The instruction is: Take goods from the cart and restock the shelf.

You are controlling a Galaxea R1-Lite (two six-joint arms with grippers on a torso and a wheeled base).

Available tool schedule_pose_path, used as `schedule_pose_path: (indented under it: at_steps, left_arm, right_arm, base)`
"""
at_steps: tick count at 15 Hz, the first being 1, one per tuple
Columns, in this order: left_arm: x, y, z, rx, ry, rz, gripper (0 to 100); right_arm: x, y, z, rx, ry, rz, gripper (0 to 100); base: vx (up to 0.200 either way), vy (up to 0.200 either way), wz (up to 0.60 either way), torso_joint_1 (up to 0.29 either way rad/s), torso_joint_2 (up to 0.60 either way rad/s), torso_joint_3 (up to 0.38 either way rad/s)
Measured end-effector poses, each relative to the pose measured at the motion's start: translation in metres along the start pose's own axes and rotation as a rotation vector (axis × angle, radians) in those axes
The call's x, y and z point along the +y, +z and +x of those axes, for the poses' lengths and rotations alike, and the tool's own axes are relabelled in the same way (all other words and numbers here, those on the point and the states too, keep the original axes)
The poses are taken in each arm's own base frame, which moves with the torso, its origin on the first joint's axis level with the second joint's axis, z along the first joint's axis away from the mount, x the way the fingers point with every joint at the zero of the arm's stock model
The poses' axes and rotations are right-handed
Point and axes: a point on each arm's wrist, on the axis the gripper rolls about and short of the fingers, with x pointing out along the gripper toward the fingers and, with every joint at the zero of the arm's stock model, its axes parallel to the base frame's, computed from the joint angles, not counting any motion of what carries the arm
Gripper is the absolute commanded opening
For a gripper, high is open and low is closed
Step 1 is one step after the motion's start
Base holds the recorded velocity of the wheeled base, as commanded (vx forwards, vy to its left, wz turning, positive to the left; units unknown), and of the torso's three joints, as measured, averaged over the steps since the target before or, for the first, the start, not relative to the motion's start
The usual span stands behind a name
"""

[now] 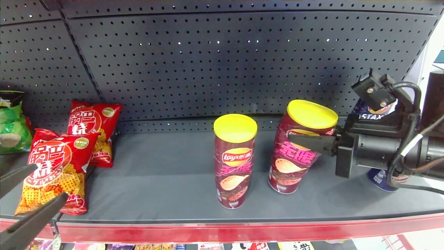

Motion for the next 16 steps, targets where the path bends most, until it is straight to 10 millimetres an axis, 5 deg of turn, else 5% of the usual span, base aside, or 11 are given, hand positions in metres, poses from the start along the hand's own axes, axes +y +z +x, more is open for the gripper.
schedule_pose_path:
  at_steps: [13, 16]
  left_arm:
    - [-0.043, -0.082, -0.068, 0.144, 0.508, -0.129, 100]
    - [-0.046, -0.084, -0.079, 0.054, 0.735, -0.037, 100]
  right_arm:
    - [-0.015, 0.011, 0.005, -0.028, -0.04, 0.001, 0]
    - [-0.015, 0.012, 0.007, -0.028, -0.034, 0.001, 0]
  base:
    - [0.0, 0.0, 0.0, 0.0, 0.0, 0.0]
    - [0.0, 0.0, 0.0, 0.0, 0.0, 0.0]
